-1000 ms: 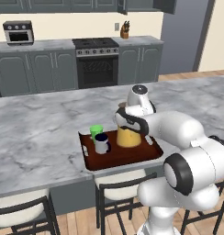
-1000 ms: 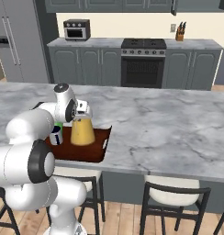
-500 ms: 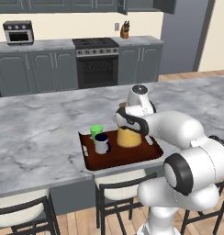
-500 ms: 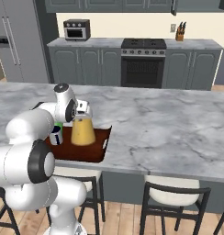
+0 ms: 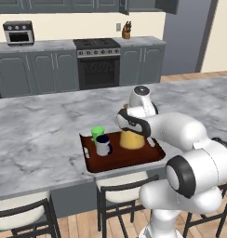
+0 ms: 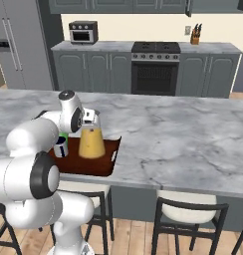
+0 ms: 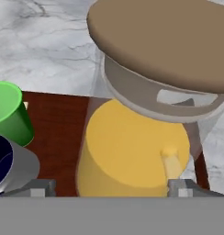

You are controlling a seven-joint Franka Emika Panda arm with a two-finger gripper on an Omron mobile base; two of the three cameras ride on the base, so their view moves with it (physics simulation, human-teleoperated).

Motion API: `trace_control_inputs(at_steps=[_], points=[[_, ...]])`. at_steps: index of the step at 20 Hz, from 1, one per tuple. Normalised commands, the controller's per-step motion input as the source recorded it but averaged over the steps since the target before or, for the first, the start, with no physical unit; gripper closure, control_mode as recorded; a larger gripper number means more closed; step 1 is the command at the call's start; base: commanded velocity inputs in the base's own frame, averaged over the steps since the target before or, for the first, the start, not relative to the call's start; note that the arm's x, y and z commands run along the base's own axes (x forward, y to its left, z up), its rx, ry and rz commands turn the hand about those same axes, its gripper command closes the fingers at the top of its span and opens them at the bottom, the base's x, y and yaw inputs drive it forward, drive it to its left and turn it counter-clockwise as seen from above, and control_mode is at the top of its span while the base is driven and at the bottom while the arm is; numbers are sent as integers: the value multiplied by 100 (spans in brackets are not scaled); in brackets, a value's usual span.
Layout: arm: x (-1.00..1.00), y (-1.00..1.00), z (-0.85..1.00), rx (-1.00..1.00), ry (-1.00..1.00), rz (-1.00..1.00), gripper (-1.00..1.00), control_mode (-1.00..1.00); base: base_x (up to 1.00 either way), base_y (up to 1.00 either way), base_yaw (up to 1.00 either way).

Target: There is a tray on the dining counter. Grab the cup, mug, and pitcher and place them on the tray. The pitcher may be placed next to the tray if it cannot fit the tray.

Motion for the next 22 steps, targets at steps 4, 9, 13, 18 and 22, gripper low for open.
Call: trace_control_inputs(at_steps=[4, 9, 13, 18, 22], points=[[-5, 1, 19, -1, -4, 0, -100, -100, 0, 0, 0], [-9, 6, 14, -8, -11, 0, -100, -100, 0, 0, 0], [-16, 0, 18, -5, -20, 0, -100, -100, 0, 0, 0], [-8, -5, 34, 0, -14, 0, -100, -100, 0, 0, 0], [0, -16, 50, 1, -8, 0, -100, -100, 0, 0, 0]])
